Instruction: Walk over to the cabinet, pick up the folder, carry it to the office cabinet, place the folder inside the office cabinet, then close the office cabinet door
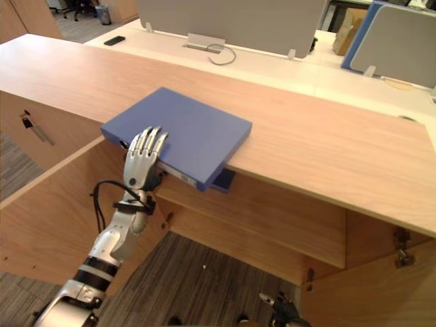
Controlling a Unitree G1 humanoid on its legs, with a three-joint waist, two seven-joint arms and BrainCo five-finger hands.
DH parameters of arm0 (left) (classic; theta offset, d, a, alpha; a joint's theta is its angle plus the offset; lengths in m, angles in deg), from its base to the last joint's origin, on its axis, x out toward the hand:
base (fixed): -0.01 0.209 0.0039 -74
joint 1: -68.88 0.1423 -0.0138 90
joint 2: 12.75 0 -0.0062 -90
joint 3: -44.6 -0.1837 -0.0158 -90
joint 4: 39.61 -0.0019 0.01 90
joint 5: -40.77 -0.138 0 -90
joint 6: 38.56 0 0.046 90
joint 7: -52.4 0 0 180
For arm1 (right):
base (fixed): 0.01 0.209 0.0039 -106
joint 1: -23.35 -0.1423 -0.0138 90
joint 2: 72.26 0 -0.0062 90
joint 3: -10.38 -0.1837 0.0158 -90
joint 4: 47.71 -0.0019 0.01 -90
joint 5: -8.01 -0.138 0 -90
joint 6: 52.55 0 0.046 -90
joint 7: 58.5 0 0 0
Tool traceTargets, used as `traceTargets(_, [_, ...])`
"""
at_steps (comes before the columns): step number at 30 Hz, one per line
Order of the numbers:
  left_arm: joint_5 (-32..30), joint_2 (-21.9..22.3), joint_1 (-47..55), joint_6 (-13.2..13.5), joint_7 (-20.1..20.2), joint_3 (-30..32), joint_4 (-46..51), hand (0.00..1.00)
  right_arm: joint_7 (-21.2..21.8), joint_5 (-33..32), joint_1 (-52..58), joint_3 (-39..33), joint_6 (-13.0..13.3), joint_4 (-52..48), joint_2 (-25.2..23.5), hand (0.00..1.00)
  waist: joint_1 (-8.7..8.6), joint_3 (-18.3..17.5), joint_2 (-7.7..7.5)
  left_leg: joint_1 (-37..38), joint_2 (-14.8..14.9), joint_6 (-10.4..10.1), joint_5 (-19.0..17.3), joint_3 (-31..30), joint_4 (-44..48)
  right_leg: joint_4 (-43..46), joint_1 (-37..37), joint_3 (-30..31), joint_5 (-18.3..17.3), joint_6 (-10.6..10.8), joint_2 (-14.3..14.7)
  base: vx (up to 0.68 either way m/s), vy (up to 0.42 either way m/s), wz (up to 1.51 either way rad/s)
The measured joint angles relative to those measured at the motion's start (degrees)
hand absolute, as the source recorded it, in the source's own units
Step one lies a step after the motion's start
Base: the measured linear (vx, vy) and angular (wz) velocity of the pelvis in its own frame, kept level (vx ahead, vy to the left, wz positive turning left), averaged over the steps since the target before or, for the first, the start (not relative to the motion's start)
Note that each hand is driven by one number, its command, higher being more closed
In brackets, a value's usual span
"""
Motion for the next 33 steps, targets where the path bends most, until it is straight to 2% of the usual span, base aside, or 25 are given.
traceTargets(11, [-0.11,-0.26,-2.52,-0.08,0.0,-1.46,-1.67,0.0,-0.05,0.0,-0.04,0.01,0.0,-0.01,0.0,0.0,-1.07,0.08,-0.03,0.44,0.02,-0.2,-0.37,0.84,0.01,-0.07,-0.06,0.84,0.01,0.0,0.11,-0.01,-0.003,-0.03])
traceTargets(12, [-0.11,-0.27,-3.04,-0.08,0.0,-1.96,-2.09,1.0,-0.11,0.0,0.01,0.0,0.0,0.0,0.0,0.0,-1.06,0.1,-0.05,0.44,0.02,-0.21,-0.37,0.87,0.01,-0.07,-0.07,0.85,0.01,-0.01,0.12,0.0,0.0,0.0])
traceTargets(17, [-0.1,-0.22,-5.03,-0.09,-0.4,-2.42,-2.84,1.0,-0.44,-0.02,-0.02,0.01,0.0,0.01,0.0,0.0,-1.22,0.13,-0.04,0.58,0.02,-0.23,-0.39,1.19,0.0,0.03,-0.09,0.99,0.03,-0.04,0.14,0.0,0.0,0.0])
traceTargets(24, [0.08,0.11,-7.99,-0.51,-3.16,-2.37,-2.89,1.0,-0.52,-0.04,-0.13,0.01,0.0,-0.02,0.01,0.0,-1.31,0.18,-0.03,1.61,0.01,-0.44,-0.79,2.78,0.0,0.01,0.07,2.56,0.19,-0.28,0.44,-0.02,-0.006,-0.11])
traceTargets(33, [0.36,0.21,-9.15,-1.04,-3.34,-2.37,-4.21,1.0,-0.86,-0.05,-0.05,-0.09,0.0,0.02,0.03,0.0,-2.25,0.25,0.08,2.26,0.05,-0.64,-1.13,3.25,0.01,-0.08,0.36,2.8,0.2,-0.28,0.66,0.0,-0.009,-0.04])
